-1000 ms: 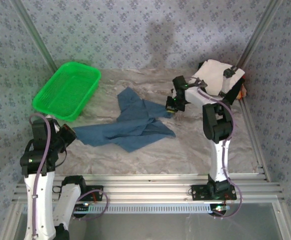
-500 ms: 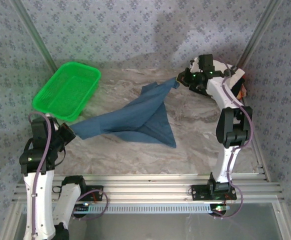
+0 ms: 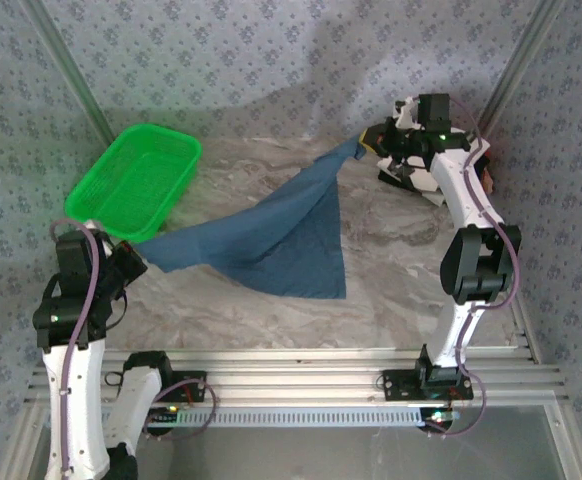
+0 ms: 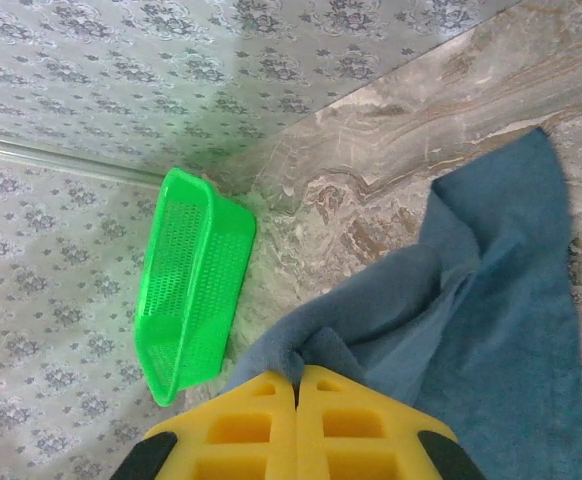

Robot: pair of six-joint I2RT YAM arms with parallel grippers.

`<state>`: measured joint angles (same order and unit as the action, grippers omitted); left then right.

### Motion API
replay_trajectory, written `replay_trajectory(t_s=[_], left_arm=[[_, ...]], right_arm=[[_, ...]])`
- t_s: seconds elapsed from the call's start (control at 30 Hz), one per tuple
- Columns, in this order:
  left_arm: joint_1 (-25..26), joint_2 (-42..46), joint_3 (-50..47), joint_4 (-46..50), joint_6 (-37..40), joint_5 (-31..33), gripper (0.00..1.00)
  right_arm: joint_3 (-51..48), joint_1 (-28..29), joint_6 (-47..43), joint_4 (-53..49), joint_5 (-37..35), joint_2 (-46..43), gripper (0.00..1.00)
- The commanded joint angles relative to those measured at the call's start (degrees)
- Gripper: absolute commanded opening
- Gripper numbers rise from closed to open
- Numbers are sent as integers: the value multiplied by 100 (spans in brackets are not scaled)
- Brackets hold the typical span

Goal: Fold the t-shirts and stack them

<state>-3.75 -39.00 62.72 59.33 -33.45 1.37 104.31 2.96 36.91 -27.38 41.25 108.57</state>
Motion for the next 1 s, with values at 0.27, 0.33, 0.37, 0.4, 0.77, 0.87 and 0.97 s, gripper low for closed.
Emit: replay_trajectory(t_s=[0.27, 0.33, 0.37, 0.4, 0.77, 0.87, 0.97], left_arm=[[-55, 193, -204, 141, 3, 186, 0], [-56, 261, -280, 171, -86, 182, 0], [-55, 283, -327, 175, -130, 161, 0], [-56, 297, -375, 174, -180, 123, 0], [-38, 552, -980, -56, -487, -508, 0], [-21, 542, -1145, -237, -537, -667, 0], [-2, 501, -1184, -435, -497, -799, 0]], right_arm=[[1743, 562, 294, -177, 48, 1358, 1], [2229, 688, 447, -161, 199, 1865, 34], [2485, 727, 545, -190, 320, 2112, 51], [2753, 746, 629, -290, 477, 2351, 60], [-1220, 678, -1406, -2833, -959, -1079, 69], [-2693, 1215, -1621, -3114, -771, -1608, 66], [-4111, 1638, -1155, -2594, -972, -1922, 58]])
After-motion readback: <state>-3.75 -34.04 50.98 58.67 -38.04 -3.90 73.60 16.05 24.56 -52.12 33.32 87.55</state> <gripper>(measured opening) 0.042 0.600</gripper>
